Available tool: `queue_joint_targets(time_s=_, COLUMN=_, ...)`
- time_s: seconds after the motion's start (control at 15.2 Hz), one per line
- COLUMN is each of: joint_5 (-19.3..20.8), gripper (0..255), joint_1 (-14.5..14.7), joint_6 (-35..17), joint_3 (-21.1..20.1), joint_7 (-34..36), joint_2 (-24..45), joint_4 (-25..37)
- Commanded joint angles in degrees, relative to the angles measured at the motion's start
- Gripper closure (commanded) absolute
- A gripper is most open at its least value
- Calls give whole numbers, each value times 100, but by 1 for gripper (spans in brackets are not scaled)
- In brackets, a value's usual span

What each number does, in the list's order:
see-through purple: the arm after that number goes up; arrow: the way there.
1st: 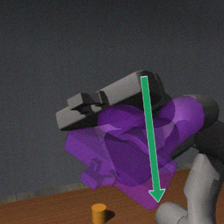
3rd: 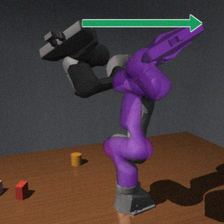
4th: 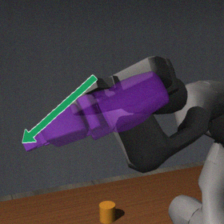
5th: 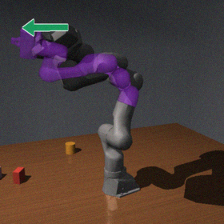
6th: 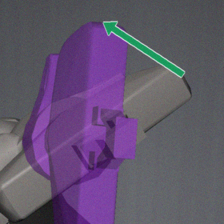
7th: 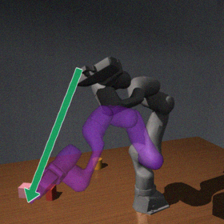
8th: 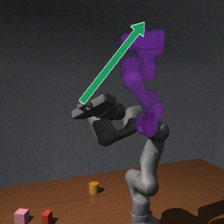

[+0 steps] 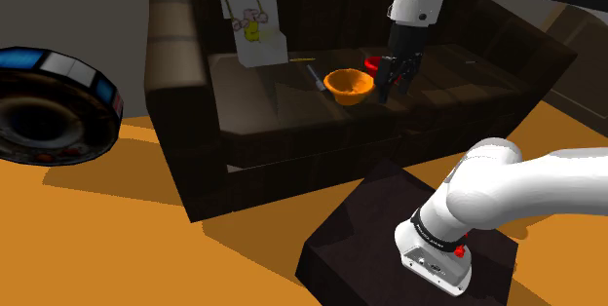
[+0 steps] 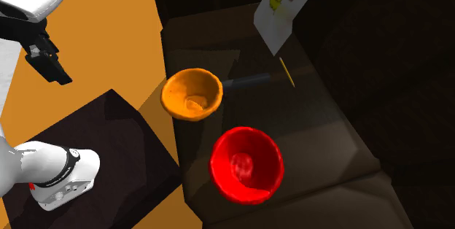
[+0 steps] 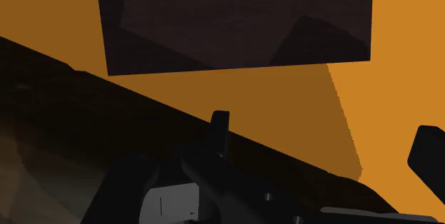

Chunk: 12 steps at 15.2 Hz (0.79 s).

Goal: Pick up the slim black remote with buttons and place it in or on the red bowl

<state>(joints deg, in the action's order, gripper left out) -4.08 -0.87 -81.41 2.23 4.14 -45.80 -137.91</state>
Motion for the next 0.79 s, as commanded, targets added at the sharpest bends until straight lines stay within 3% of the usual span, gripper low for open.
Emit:
queue_joint_targets(time_s=0.0, joint_5=0, gripper=0, joint_1=0, joint_6=0, joint_3=0, joint_7=0, joint_2=0, joint_4=0)
queue_joint_targets(time_s=0.73, joint_5=110, gripper=0, joint_1=-243, joint_6=-1304, joint_3=350, joint_7=-5, joint_2=2369, joint_4=1006)
